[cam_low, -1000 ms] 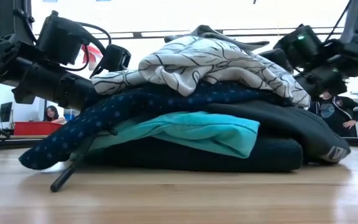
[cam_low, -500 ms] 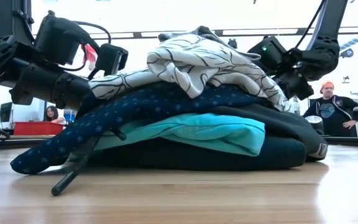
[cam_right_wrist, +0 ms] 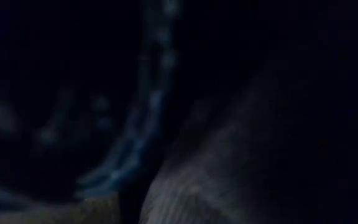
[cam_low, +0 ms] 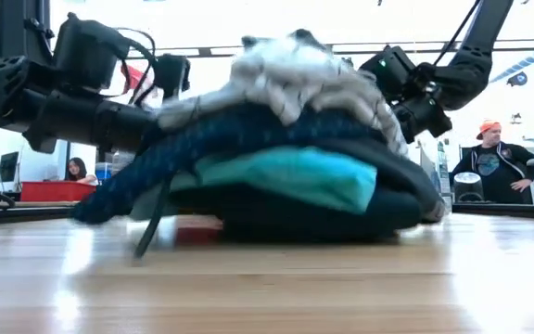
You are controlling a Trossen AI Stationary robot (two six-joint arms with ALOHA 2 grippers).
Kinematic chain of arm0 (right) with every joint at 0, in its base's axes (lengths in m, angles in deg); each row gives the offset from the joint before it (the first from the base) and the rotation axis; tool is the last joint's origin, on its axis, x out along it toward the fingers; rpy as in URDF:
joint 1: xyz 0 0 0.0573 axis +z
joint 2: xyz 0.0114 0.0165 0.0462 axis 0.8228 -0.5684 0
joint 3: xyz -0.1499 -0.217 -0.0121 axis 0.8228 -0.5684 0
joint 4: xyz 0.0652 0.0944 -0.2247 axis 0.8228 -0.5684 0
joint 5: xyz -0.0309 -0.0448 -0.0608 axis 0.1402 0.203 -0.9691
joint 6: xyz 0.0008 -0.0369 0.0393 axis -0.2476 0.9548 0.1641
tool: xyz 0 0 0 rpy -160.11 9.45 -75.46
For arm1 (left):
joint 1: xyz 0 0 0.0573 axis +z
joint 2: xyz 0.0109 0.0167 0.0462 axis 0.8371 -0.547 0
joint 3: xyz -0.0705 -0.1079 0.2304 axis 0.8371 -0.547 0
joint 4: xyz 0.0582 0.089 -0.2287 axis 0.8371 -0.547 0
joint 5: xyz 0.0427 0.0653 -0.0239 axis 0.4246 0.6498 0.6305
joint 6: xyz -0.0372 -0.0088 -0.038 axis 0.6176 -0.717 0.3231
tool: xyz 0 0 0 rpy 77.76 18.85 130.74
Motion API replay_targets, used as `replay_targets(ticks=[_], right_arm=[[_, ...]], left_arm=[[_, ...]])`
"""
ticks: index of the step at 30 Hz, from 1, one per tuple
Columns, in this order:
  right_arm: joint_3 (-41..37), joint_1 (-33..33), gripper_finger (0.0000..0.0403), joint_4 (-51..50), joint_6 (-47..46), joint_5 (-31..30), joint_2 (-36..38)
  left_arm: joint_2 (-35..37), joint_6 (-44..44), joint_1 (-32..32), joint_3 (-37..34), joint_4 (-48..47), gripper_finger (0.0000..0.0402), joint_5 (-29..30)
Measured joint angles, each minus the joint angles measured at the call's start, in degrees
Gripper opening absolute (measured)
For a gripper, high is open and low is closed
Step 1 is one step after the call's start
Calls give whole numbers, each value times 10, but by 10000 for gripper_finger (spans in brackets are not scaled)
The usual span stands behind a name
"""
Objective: Fold Laundry from Bin
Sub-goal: Put the folded clothes into the red bin
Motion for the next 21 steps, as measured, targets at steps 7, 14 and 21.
replay_targets(ticks=[7, 14, 21], right_arm=[[28, 1, 118, -35, 2, 10, 50], [98, 1, 118, -203, 78, -17, 144], [213, -18, 118, -384, 183, -53, 183]], left_arm=[[54, -13, 0, -1, 30, 44, 2], [130, -67, 2, 43, 19, 44, 32], [209, -139, 21, 146, -143, 43, 45]])
